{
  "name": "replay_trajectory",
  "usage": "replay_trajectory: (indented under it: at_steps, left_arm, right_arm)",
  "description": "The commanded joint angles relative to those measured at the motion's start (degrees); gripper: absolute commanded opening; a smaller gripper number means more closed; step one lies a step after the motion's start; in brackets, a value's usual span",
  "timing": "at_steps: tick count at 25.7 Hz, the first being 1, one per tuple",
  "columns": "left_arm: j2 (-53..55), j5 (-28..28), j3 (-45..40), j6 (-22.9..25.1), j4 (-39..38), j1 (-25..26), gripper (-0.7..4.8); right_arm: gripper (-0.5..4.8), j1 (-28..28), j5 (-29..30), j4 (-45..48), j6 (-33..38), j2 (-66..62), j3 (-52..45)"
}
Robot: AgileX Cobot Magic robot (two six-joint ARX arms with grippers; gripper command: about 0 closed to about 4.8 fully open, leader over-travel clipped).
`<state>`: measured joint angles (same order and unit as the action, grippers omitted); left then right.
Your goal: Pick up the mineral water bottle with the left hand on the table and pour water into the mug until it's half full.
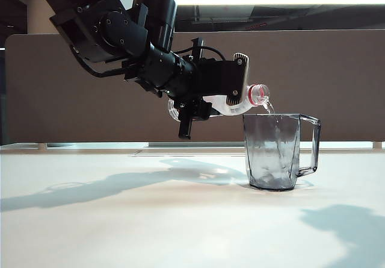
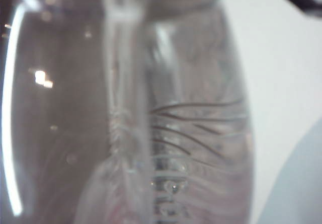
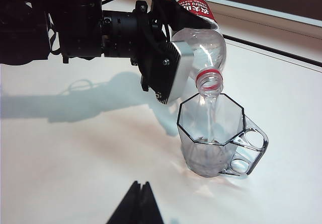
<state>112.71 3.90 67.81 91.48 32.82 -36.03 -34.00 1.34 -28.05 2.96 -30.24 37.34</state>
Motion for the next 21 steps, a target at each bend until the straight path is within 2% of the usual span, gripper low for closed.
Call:
replay_trajectory:
  at_steps: [1,21]
  left_arm:
    - [-0.7,0.2,0.6,0.6,3.7,0.0,1.74]
    - [-0.7,0.2,0.7,1.8,3.7,0.1,1.74]
  right_arm:
    - [-0.08,0.0,0.1,0.9,-0.2,0.1,0.3]
    - [-0.08,0.0,0.1,0.9,-0.2,0.2,0.3]
